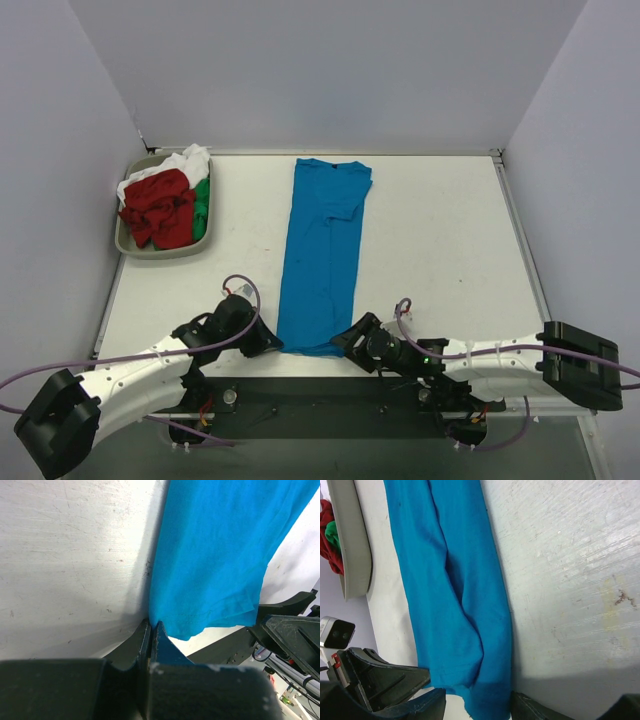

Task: Fold and stack the t-shirts

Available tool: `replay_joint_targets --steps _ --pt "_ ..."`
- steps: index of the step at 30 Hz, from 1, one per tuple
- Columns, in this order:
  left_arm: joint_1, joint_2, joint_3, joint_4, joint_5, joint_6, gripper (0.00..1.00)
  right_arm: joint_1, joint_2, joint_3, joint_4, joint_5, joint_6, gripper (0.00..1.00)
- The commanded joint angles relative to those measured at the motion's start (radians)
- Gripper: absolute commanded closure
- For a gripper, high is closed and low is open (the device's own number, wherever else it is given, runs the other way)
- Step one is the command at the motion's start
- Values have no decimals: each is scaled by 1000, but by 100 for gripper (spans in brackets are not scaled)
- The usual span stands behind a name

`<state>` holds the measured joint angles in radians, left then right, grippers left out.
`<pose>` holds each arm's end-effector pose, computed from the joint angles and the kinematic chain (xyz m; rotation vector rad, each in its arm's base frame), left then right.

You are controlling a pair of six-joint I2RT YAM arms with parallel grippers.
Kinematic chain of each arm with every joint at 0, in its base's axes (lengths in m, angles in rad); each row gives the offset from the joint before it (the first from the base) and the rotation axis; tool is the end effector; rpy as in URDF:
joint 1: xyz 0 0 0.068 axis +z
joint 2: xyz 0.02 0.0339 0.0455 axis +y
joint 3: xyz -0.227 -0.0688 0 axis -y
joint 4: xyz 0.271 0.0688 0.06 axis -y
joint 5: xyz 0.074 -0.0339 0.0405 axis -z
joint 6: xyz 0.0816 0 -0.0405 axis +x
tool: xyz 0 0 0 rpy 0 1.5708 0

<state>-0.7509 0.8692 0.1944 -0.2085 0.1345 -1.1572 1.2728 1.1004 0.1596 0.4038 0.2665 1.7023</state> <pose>0.1540 -0.1587 0.0447 -0.4827 2.6670 -0.8968 0.0958 0.2389 0.0541 0.7095 2.3707 1.3703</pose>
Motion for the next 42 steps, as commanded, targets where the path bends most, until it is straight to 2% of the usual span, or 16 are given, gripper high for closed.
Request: replay_joint_targets --steps 1,4,6,7,10,11,17,24,39,42 --pt "4 42 -47 -173 -76 62 96 8 111 -78 -361 36 -52 44" --pt "4 36 -47 -183 -76 60 96 10 153 -77 -320 27 -47 48" --pt "4 25 -49 -193 -76 59 96 14 162 -69 -310 25 -44 56" --pt "4 21 -49 -198 -78 59 96 14 167 -69 -309 27 -41 65" --pt "7 -4 -55 -212 -79 57 96 16 159 -69 -318 30 -41 78" --pt "5 -9 -55 -216 -81 56 96 16 154 -69 -322 31 -43 79" --pt "5 -7 -56 -212 -79 54 96 16 75 -63 -401 48 -44 79" --pt "5 -1 -52 -209 -81 54 96 16 4 -23 -529 76 -81 71" --pt "5 -12 -56 -215 -81 54 96 39 113 -3 -450 59 -73 70" --pt "5 -12 -55 -218 -82 54 96 45 124 0 -450 57 -67 74"
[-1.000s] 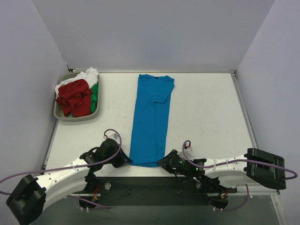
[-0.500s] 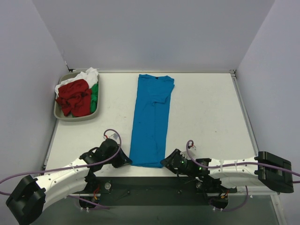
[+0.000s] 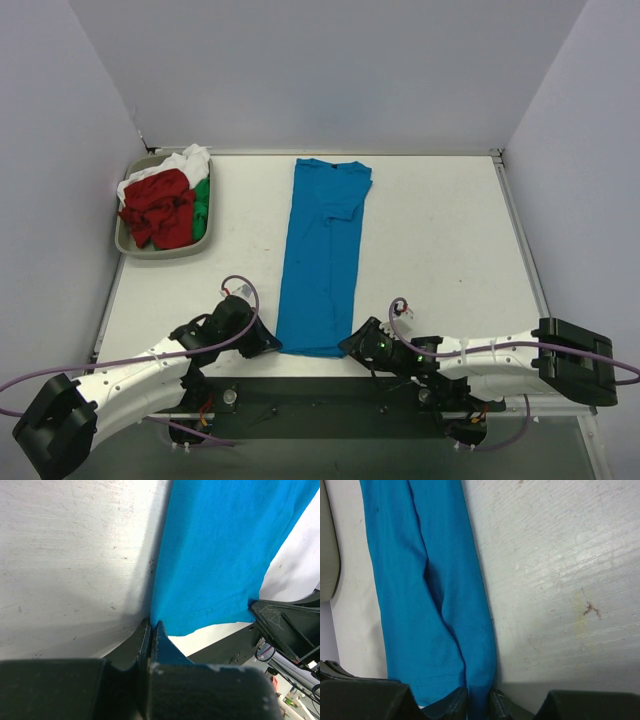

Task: Fold and stack the t-shirts

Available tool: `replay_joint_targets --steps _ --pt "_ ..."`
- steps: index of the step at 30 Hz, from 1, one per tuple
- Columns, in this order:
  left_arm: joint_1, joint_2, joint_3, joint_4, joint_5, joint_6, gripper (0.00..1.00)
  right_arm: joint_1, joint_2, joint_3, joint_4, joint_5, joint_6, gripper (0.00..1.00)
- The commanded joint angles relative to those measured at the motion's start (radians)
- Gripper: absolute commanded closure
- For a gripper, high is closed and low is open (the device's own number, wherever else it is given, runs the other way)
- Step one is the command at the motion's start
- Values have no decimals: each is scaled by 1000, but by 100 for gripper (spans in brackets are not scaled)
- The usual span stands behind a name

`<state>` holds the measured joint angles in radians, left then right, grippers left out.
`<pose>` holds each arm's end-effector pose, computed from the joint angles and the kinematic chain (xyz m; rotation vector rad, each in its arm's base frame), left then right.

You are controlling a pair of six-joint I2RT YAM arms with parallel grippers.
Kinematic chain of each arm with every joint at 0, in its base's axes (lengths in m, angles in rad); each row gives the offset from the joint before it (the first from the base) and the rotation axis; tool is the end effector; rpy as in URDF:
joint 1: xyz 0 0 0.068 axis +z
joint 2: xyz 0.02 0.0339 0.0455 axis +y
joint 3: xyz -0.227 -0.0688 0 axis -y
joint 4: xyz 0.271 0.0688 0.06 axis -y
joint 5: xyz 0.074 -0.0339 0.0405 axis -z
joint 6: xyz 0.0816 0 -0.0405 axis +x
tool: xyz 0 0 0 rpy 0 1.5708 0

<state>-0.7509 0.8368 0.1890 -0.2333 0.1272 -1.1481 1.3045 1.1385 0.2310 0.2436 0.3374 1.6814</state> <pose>0.1529 -0.1569 0.0468 -0.4725 2.6609 -0.8893 0.0939 0.2418 0.0500 0.6718 2.4155 1.1808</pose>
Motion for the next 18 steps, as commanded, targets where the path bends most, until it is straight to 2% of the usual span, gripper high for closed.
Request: replay_joint_targets --steps 1,3,4,9,13,18 --pt "5 19 -48 -199 -75 45 96 13 83 -73 -290 -11 -45 77" --pt "5 13 -46 -204 -78 45 96 15 67 -75 -306 -8 -40 97" --pt "5 12 -43 -208 -77 45 96 15 60 -71 -320 -5 -35 100" --pt "7 -11 -11 -251 -84 50 96 15 -8 -49 -429 26 -46 100" --pt "5 -44 49 -299 -81 67 100 15 -86 -10 -524 57 -72 100" --pt "-4 -102 138 -363 -74 76 100 45 -175 86 -642 80 -132 100"
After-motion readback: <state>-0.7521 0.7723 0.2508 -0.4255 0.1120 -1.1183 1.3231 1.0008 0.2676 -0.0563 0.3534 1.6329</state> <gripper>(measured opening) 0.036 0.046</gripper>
